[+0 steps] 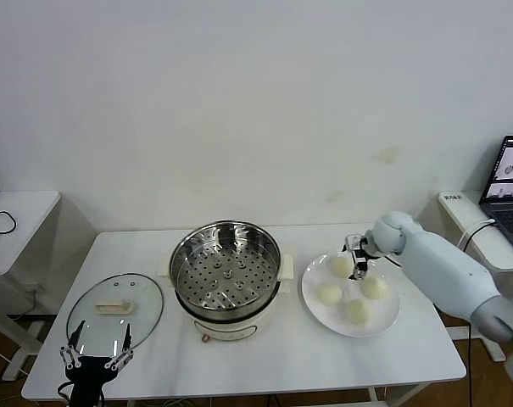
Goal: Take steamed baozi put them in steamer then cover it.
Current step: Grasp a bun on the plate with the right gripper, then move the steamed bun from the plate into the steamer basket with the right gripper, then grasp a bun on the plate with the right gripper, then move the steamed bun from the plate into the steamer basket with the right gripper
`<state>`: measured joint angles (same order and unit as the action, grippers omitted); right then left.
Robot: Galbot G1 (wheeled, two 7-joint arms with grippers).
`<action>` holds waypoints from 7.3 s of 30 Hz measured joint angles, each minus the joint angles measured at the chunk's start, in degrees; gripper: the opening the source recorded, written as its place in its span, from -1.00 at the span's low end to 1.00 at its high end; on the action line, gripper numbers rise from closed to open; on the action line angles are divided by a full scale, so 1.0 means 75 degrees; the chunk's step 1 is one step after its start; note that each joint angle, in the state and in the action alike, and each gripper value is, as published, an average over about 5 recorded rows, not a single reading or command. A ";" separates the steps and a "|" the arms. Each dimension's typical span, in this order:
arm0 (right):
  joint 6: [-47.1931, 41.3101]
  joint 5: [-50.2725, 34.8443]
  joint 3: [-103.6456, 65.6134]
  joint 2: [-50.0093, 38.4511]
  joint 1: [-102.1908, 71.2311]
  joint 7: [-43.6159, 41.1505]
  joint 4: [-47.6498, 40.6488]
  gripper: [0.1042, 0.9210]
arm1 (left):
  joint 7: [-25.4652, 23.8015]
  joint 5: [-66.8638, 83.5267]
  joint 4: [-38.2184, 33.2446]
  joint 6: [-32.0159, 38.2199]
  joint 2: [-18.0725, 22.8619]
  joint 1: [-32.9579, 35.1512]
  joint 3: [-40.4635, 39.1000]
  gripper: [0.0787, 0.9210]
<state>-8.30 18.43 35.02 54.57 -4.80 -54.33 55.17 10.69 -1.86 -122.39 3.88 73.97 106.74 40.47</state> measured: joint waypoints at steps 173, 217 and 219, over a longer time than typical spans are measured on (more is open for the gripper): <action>-0.1432 -0.1788 0.2449 -0.1349 0.0932 -0.0287 0.3063 0.76 | 0.0031 0.0112 -0.0104 -0.0113 -0.0223 -0.0084 0.0379 0.77; -0.1984 -0.3108 0.3438 -0.1021 0.3222 -0.0611 0.3020 0.34 | 0.0079 0.0129 -0.0052 -0.0070 -0.0257 -0.0226 0.0315 0.77; -0.2073 -0.3383 0.3630 -0.1005 0.3665 -0.0577 0.3194 0.34 | 0.0076 0.0129 -0.0065 -0.0074 -0.0270 -0.0245 0.0298 0.77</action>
<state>-23.85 -6.94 62.24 47.03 22.69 -58.66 79.13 11.26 -0.89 -122.87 3.33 71.94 104.90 42.71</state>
